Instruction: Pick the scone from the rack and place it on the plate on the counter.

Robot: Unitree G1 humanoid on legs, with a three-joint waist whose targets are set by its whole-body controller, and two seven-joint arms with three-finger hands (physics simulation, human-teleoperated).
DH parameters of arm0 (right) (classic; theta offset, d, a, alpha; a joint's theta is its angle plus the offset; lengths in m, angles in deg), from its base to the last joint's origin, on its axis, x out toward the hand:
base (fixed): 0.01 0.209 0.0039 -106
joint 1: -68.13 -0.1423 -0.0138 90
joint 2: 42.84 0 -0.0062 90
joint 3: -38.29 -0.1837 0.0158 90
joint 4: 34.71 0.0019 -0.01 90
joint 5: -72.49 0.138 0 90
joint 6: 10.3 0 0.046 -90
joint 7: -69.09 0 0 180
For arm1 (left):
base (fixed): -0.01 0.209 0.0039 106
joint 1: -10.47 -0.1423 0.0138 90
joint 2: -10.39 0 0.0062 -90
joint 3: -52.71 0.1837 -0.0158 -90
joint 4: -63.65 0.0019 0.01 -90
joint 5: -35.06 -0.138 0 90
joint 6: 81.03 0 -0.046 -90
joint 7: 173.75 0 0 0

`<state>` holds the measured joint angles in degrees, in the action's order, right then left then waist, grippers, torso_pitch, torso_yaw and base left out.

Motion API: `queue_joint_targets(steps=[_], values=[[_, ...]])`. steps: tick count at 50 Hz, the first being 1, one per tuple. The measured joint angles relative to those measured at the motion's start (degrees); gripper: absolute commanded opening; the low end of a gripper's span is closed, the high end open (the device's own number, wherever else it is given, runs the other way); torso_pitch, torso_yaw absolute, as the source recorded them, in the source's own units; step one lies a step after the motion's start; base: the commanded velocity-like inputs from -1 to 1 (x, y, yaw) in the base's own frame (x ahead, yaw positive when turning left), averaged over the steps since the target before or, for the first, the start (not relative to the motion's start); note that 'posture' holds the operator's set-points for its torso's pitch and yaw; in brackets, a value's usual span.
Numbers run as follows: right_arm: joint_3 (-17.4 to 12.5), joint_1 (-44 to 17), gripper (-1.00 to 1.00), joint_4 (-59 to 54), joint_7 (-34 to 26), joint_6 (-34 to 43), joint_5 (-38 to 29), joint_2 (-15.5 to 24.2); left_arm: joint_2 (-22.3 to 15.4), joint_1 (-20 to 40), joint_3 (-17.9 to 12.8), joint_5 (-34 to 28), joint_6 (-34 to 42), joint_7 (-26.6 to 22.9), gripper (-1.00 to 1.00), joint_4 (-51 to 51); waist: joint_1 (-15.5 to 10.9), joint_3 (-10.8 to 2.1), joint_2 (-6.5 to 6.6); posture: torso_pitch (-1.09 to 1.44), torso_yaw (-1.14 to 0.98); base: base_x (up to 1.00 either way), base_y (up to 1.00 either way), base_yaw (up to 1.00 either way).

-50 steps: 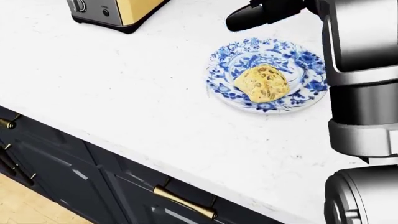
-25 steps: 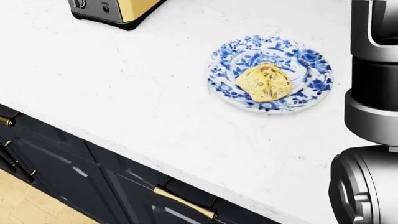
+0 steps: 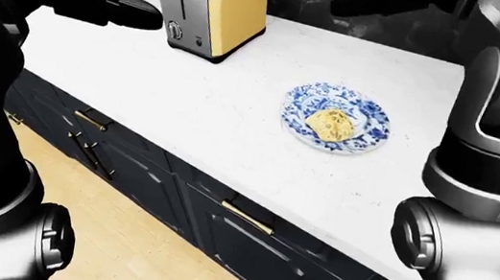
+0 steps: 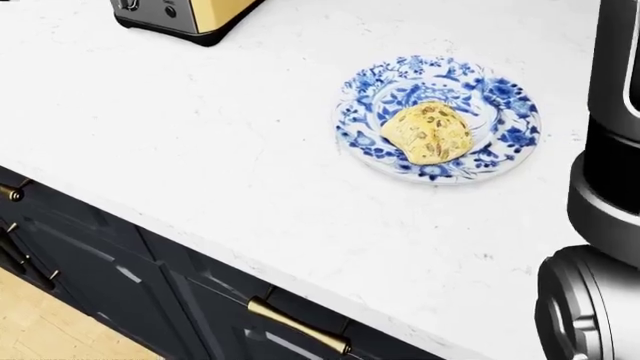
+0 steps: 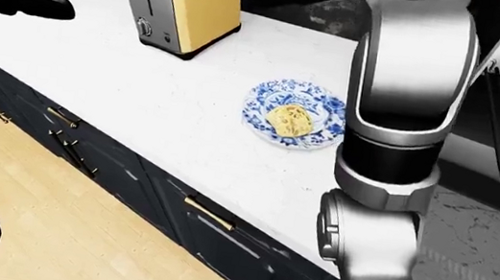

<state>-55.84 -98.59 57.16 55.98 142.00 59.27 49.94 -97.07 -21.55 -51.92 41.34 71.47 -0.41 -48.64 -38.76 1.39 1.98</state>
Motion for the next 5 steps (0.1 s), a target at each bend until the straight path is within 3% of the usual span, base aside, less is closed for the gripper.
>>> queue_joint_targets(steps=[5], values=[[0.1,-1.0,1.0,3.7,-0.6,1.9,-0.9,-0.2,0.0,0.3,0.2,0.0,-0.2,0.2,1.0,0.4,0.0,-0.04,-0.04,0.0,0.61,0.0,0.0,0.0]])
